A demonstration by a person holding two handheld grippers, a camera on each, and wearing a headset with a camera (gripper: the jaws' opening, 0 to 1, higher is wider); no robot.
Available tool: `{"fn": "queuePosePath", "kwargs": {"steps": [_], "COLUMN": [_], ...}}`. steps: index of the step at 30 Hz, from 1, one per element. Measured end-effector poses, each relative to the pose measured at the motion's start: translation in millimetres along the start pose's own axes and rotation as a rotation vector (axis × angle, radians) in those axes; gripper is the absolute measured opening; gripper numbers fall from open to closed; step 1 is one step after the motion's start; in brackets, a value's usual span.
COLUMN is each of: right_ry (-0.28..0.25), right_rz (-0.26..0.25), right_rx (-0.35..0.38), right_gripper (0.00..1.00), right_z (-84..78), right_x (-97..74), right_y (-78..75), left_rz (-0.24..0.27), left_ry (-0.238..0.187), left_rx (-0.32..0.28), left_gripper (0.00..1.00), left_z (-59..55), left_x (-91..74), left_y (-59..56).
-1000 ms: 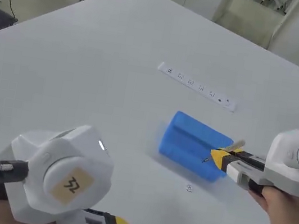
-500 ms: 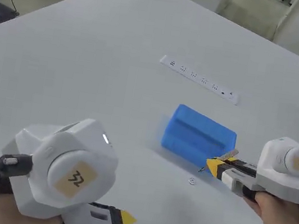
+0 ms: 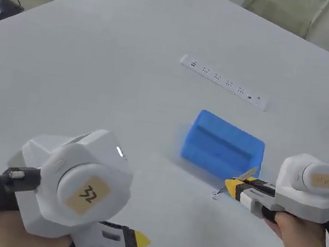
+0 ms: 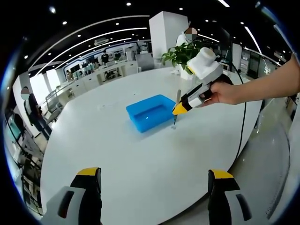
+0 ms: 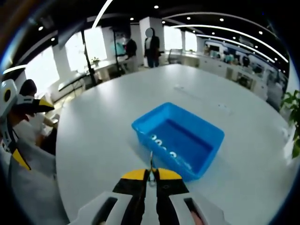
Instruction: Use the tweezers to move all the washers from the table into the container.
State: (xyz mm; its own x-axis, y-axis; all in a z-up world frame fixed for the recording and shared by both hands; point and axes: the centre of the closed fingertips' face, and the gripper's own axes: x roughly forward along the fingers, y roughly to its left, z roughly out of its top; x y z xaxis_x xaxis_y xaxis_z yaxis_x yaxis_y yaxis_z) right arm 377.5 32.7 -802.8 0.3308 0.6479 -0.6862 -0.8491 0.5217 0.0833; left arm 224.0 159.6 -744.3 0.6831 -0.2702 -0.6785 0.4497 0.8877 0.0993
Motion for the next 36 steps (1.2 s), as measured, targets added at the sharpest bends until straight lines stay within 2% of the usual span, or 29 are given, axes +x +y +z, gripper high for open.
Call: {"fn": "queuePosePath", "kwargs": {"steps": [19,36], "right_ry": [0.033,0.026], "right_rz": [-0.013,-0.020], "right_rx": [-0.023,-0.042], "right_gripper": [0.03,0.03], "right_z": [-11.1,-8.9], "right_x": [12.5,13.5], "right_y": [-5.5,-4.5], "left_rz": [-0.005,-0.002], "left_ry": [0.020,0.022], "left_rx": [-0.003,0.004], "left_gripper": [0.97,0.96], "left_z": [-6.1,-5.8], "left_x": [3.7,4.0], "left_y": [2.0,2.1]}}
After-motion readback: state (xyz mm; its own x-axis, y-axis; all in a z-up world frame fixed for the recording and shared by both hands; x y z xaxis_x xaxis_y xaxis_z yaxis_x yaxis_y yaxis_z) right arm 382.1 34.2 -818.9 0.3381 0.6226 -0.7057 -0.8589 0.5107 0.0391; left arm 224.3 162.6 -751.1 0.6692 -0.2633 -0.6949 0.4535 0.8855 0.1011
